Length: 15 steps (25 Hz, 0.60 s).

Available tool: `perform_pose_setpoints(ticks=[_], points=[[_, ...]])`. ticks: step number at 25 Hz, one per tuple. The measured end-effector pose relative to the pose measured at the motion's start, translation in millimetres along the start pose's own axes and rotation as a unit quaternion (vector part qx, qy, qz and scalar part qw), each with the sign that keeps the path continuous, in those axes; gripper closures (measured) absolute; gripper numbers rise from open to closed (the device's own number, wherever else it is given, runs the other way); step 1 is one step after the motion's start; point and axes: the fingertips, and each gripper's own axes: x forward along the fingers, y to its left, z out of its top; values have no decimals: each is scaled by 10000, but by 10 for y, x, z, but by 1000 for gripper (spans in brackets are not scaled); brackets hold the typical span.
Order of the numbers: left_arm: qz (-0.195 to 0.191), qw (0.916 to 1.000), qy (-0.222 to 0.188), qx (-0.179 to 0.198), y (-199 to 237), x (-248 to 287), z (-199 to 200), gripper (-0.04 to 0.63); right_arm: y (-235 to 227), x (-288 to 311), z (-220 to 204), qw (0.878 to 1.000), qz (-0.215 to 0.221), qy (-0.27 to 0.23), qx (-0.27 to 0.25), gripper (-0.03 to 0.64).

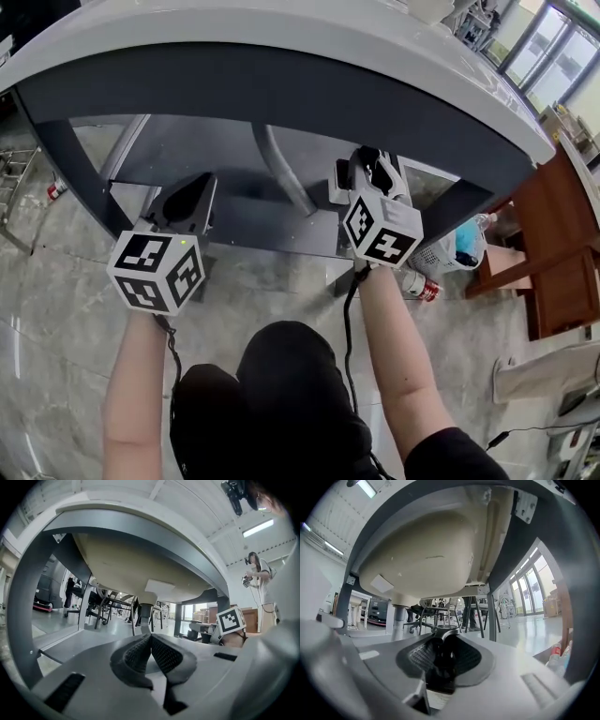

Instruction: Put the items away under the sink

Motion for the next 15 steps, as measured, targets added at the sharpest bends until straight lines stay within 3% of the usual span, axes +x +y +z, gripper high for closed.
perform_pose_setpoints(ticks=[8, 12, 13, 15], points=[[-89, 9999, 80, 27, -133, 174, -64, 586, -23, 104, 8, 9991, -170, -289, -270, 522], [-122, 9999, 89, -15, -151, 196, -99, 586, 10, 67, -1, 9986, -14, -482, -232, 526], [-130, 9999, 98, -28, -149, 194, -111, 586, 32, 51, -11, 9985, 47, -514, -207, 514], [-192, 9997, 101, -85, -160, 184, -131, 586, 57, -22, -39, 9981, 71, -571, -215, 420]])
